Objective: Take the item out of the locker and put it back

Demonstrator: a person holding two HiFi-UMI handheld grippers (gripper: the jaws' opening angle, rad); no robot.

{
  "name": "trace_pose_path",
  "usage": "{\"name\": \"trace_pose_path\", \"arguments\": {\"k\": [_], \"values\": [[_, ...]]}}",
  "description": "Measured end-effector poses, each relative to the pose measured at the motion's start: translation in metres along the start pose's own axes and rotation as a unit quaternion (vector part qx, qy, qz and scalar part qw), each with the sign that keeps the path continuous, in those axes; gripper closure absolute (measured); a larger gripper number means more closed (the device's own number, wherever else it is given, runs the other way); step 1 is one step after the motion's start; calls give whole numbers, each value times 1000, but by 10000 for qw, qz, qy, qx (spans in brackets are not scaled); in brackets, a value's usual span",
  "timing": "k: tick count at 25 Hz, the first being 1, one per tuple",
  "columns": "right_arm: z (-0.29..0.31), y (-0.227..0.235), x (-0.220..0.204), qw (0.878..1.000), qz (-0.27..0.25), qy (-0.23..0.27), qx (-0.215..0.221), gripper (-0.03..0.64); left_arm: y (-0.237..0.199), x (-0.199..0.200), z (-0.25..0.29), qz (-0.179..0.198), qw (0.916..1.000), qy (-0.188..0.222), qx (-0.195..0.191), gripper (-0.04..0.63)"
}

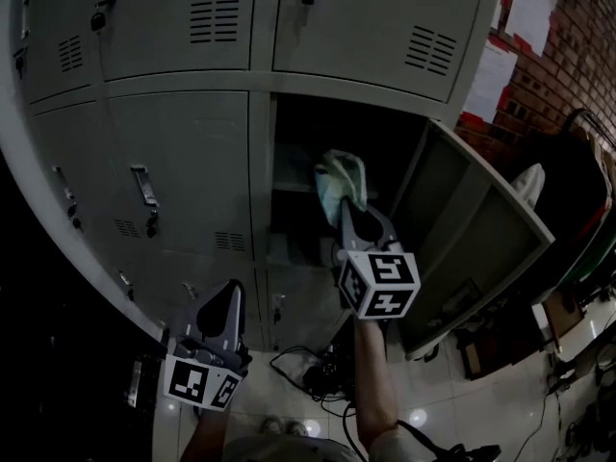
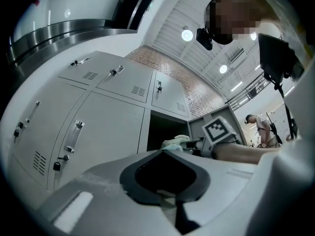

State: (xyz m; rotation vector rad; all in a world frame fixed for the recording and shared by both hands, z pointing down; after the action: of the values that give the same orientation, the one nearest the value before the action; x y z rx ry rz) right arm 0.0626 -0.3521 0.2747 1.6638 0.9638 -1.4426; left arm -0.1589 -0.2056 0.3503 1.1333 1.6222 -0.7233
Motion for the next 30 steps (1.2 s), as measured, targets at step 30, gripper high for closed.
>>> {"name": "trace_pose_path", "arguments": {"k": [30], "values": [[-212,-74,-16,9969,161,754,168,611,31,29,-37,110,9996,236,-61,589]]}}
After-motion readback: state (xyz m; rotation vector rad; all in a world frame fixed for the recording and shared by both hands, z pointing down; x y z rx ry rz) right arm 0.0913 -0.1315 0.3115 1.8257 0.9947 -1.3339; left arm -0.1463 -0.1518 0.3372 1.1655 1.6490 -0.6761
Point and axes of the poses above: the fingertips, and each gripper's own axes: z forward along the fingers, y to its right, x out of its top, the point moved 8 cm from there along -z, backward along the fingers, and after that the axes turned 5 degrees about z, right-handed, at the moved point
